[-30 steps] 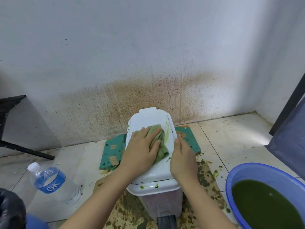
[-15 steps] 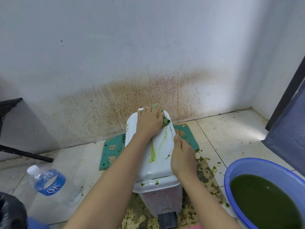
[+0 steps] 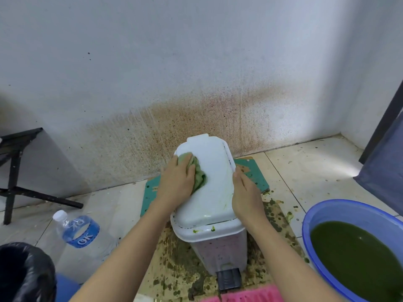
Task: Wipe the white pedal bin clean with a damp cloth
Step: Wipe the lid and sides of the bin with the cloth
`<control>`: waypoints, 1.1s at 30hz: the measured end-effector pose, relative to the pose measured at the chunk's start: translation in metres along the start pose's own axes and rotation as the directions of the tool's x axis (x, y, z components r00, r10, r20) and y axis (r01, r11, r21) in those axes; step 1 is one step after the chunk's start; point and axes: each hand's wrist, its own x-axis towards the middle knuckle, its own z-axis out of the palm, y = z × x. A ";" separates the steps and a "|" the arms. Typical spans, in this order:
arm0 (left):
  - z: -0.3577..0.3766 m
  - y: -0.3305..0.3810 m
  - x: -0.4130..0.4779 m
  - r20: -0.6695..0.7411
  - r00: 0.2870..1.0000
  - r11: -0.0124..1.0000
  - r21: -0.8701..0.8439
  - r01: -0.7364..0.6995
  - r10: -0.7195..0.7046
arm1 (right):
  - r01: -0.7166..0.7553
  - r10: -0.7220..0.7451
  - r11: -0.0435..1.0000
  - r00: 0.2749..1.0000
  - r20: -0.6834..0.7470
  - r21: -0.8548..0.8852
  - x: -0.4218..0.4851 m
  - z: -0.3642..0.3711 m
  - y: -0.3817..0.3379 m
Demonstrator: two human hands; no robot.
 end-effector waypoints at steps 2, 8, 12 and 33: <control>0.009 0.019 0.043 -0.023 0.993 0.991 0.075 0.114 -0.112 | -0.013 0.014 0.999 1.000 -0.017 0.043 0.000 0.001 0.000; 0.037 0.062 0.028 0.039 0.988 0.983 0.100 -0.153 0.150 | -0.028 0.043 0.989 0.994 -0.102 0.143 -0.004 0.001 -0.005; 0.026 0.040 -0.064 0.017 0.949 0.949 -0.011 -0.315 0.315 | -0.047 0.069 0.972 0.994 -0.090 0.230 -0.006 0.000 -0.005; 0.031 0.058 -0.023 0.062 0.961 0.961 -0.074 -0.266 0.271 | 0.006 0.066 0.953 0.972 -0.227 0.304 -0.005 0.001 0.003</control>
